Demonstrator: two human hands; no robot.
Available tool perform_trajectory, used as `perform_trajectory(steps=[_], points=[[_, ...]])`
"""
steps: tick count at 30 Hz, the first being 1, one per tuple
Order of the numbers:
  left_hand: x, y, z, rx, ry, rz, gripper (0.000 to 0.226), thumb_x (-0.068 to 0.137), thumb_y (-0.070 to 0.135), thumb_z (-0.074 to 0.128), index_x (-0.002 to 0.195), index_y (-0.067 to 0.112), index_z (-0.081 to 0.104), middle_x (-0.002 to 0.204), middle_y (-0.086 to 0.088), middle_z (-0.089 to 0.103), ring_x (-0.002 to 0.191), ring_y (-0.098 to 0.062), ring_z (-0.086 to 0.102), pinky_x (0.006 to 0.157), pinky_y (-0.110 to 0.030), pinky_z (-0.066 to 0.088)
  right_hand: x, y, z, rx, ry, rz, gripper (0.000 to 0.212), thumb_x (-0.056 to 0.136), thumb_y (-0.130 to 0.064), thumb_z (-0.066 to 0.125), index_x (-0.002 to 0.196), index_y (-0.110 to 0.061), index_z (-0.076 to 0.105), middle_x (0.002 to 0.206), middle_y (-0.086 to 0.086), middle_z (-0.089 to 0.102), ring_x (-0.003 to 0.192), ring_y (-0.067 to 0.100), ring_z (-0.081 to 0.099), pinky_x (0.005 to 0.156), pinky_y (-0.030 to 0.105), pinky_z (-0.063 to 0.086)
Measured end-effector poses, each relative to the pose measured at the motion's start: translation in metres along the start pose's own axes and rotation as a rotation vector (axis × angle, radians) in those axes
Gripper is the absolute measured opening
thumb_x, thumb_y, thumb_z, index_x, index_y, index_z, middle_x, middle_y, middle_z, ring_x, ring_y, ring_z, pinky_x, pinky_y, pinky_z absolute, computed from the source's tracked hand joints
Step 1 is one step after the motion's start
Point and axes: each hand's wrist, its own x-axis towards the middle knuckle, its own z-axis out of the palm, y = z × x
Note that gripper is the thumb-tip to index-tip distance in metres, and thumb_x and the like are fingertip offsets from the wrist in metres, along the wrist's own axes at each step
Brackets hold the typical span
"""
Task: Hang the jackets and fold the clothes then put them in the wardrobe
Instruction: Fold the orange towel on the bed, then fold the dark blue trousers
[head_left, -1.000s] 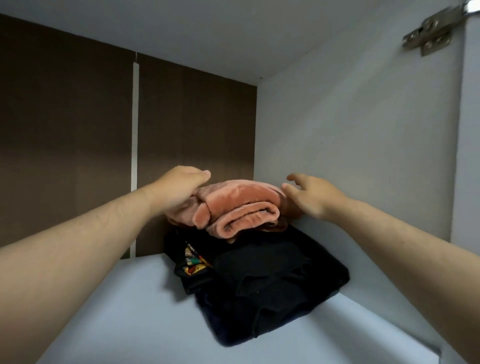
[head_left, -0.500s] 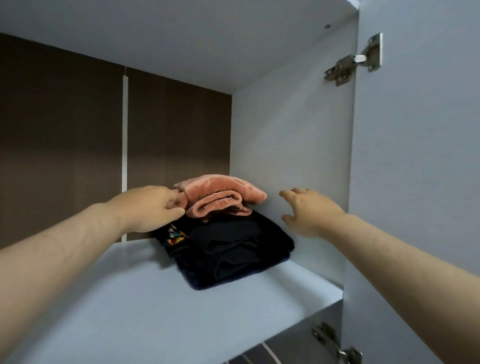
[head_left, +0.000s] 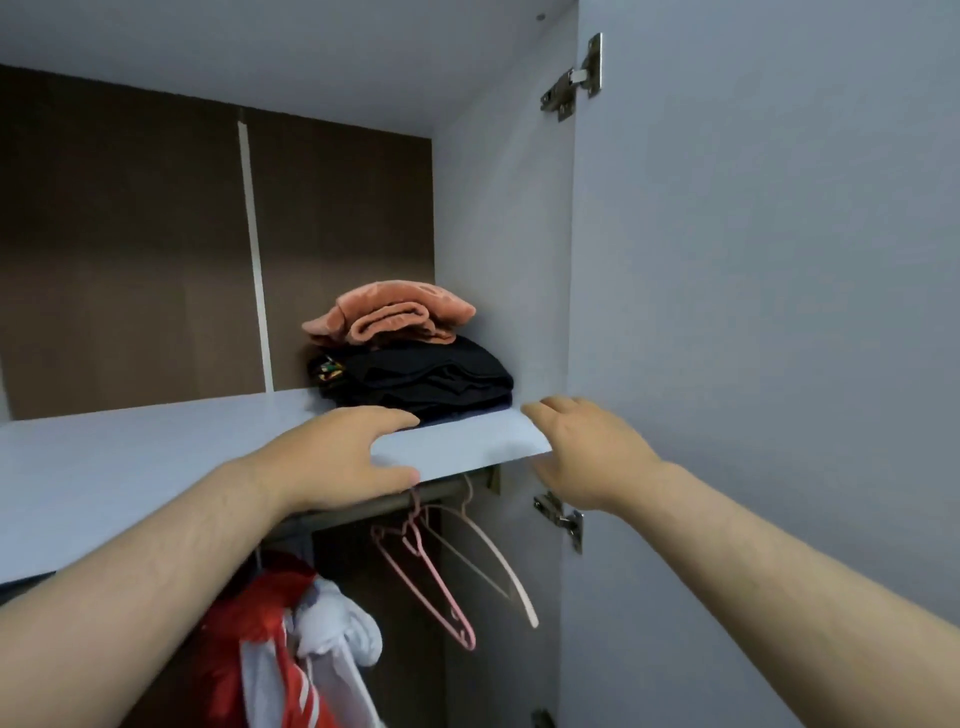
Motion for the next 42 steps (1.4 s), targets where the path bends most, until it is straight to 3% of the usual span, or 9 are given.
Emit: perform_trajectory(steps=[4,10,14,19,25,30,36,39,42], points=[[-0.031,0.043,0.036,-0.017,-0.038,0.049,0.073,0.081,0.064,0.061,0.147,0.038,0.041,0.151,0.015,0.044,0.136,-0.006,0.041,0.114,-0.030,0.035,-0.069,0.003,0.003,0.022,-0.012,0.019,0.045,0.092,-0.031,0.056,0.133,-0.016,0.045,0.130,0.004,0.051,0.117,0.029,0.048,0.093,0.041,0.047],[-0.067,0.109,0.068,-0.087,-0.113,0.163,0.083,0.067,0.077,0.039,0.141,0.041,0.047,0.141,0.021,0.049,0.118,0.004,0.051,0.099,-0.019,0.041,-0.184,0.026,0.004,0.132,-0.025,0.181,0.060,0.098,-0.036,0.053,0.152,-0.020,0.033,0.156,0.002,0.034,0.142,0.023,0.032,0.114,0.034,0.033],[-0.067,0.155,0.079,-0.176,-0.156,0.290,0.076,0.074,0.079,0.040,0.142,0.046,0.043,0.138,0.029,0.045,0.111,0.006,0.057,0.090,-0.029,0.055,-0.252,0.033,-0.008,0.152,0.011,0.308,0.060,0.098,-0.034,0.055,0.152,-0.023,0.034,0.156,-0.003,0.034,0.142,0.018,0.031,0.113,0.027,0.029],[-0.066,0.237,0.111,-0.293,-0.216,0.509,0.056,0.090,0.060,0.054,0.141,0.040,0.047,0.145,0.023,0.045,0.128,0.002,0.044,0.104,-0.016,0.033,-0.339,0.051,-0.032,0.040,0.038,0.513,0.054,0.095,-0.030,0.057,0.147,-0.025,0.042,0.148,-0.006,0.042,0.136,0.017,0.037,0.110,0.027,0.034],[-0.095,0.350,0.156,-0.505,-0.390,0.677,0.051,0.088,0.055,0.060,0.137,0.041,0.052,0.139,0.027,0.047,0.121,0.000,0.048,0.103,-0.022,0.039,-0.472,0.061,-0.060,-0.027,-0.004,0.854,0.055,0.098,-0.034,0.054,0.150,-0.026,0.037,0.153,-0.007,0.035,0.139,0.017,0.033,0.111,0.031,0.034],[-0.128,0.466,0.175,-0.529,-0.465,0.870,0.058,0.086,0.061,0.056,0.139,0.039,0.050,0.143,0.025,0.047,0.128,-0.001,0.045,0.106,-0.026,0.039,-0.595,0.051,-0.077,0.024,0.134,1.242,0.055,0.098,-0.031,0.055,0.150,-0.023,0.040,0.152,-0.005,0.040,0.140,0.016,0.035,0.114,0.029,0.030],[-0.190,0.601,0.201,-0.548,-0.677,0.998,0.037,0.092,0.042,0.061,0.129,0.040,0.058,0.133,0.003,0.060,0.096,-0.003,0.065,0.083,-0.021,0.050,-0.734,0.042,-0.114,-0.017,0.158,1.557,0.054,0.096,-0.031,0.056,0.147,-0.021,0.044,0.148,0.000,0.046,0.137,0.020,0.039,0.113,0.031,0.033],[-0.227,0.664,0.211,-0.550,-0.715,1.063,0.036,0.094,0.038,0.061,0.130,0.035,0.059,0.138,0.007,0.056,0.123,-0.006,0.053,0.097,-0.025,0.042,-0.800,0.040,-0.137,-0.024,0.205,1.668,0.055,0.094,-0.031,0.056,0.147,-0.020,0.044,0.149,0.000,0.045,0.138,0.020,0.039,0.113,0.032,0.033],[-0.268,0.721,0.222,-0.557,-0.755,1.114,0.036,0.095,0.034,0.061,0.132,0.030,0.059,0.134,0.007,0.058,0.122,-0.007,0.053,0.091,-0.020,0.038,-0.862,0.041,-0.152,0.002,0.276,1.777,0.057,0.094,-0.031,0.058,0.148,-0.020,0.043,0.150,-0.001,0.046,0.138,0.018,0.041,0.109,0.029,0.035]])
